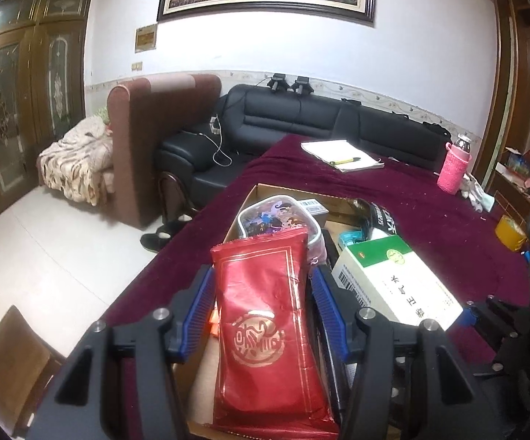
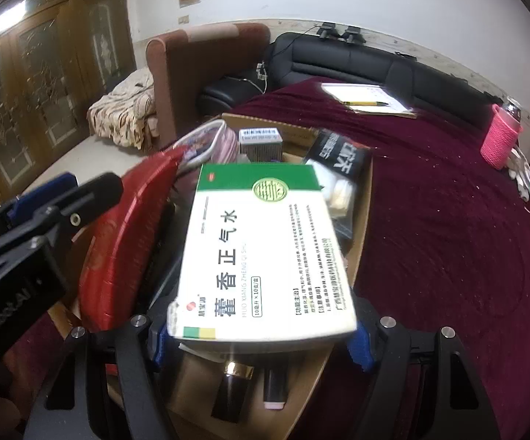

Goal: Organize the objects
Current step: 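Lower the medicine box into the tray and open the right gripper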

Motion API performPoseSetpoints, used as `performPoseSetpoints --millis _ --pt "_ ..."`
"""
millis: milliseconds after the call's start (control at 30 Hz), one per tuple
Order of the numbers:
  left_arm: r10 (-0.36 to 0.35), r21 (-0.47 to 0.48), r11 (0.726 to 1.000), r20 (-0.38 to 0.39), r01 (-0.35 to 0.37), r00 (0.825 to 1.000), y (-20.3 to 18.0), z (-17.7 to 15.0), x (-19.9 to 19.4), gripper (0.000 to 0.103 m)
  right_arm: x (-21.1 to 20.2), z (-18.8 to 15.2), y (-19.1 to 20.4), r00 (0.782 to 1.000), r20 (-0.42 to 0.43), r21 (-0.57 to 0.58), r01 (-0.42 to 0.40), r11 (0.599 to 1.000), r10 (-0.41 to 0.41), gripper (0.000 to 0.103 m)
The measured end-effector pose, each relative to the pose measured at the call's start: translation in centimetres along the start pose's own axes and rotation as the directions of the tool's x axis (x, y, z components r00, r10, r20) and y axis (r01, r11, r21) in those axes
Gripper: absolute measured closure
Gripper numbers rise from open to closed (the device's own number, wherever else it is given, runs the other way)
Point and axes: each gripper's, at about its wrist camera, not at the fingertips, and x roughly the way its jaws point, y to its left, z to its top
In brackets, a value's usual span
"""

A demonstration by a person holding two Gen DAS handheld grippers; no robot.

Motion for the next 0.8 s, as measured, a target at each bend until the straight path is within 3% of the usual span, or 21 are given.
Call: performPoseSetpoints --millis 267,800 --pt "0.034 0.025 0.999 0.015 -0.035 0.999 -0.6 -0.6 0.1 0.047 -0.3 -0.7 -0.1 1.0 0.007 -0.014 -0.018 1.0 0.018 0.021" --pt "0.087 0.064 0.994 0.04 -0.09 0.995 -1.6 -1.1 -0.4 0.034 -2.6 -1.8 -0.8 0.999 0.036 -0.02 -0.039 0.999 0.04 0.013"
